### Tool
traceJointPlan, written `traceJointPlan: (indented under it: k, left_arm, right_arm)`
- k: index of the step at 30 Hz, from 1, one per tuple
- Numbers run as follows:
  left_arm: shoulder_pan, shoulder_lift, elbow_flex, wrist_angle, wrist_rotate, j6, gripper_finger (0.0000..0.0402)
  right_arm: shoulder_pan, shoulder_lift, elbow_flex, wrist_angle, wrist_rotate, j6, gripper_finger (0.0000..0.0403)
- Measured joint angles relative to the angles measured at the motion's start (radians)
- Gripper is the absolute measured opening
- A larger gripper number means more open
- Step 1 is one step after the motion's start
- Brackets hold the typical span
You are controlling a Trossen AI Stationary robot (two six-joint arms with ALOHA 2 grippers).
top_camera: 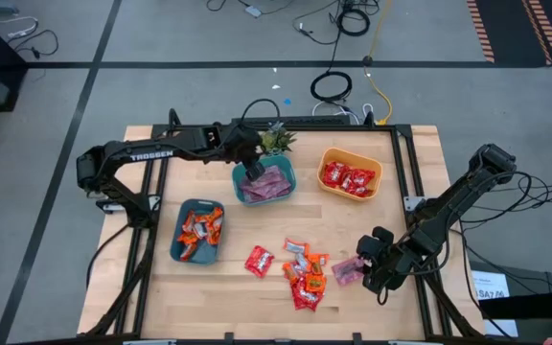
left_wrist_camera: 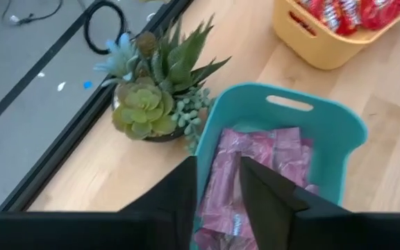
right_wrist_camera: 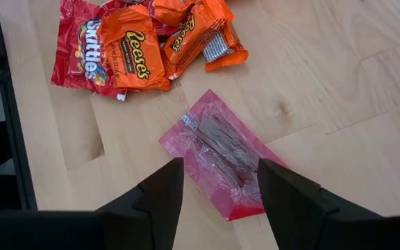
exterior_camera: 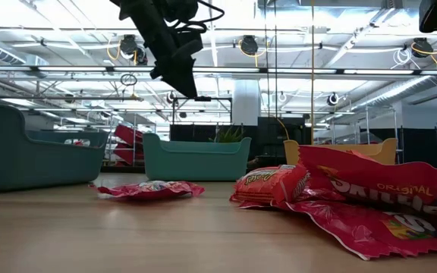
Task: Sort candy
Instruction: Put the pink candy into the light blue bin
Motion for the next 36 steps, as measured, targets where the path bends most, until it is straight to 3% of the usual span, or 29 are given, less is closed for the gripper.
traceJointPlan:
  k: [7,15,25,36]
  left_arm:
    - [-0.001,0.000,0.000,0.001,-0.023,-0.008,0.0158]
    - [-0.011,0.000,0.000,-0.002,0.020,-0.109,0.0160]
    - [-0.069,-0.001,0.000,-0.040,0.102,-0.115,0.0160]
    - [-0.181,-0.002,0.000,-0.085,0.124,-0.193,0.0160]
  right_arm:
    - [0.000,0.000,0.000,0.000,0.000,-0.003,0.0176]
    - [0.000,0.000,0.000,0.000,0.000,-0.003,0.0176]
    - [-0.001,0.000,0.000,0.066,0.000,-0.004,0.0176]
    - [-0.001,0.000,0.000,0.117,0.002,-0.184,0.0182]
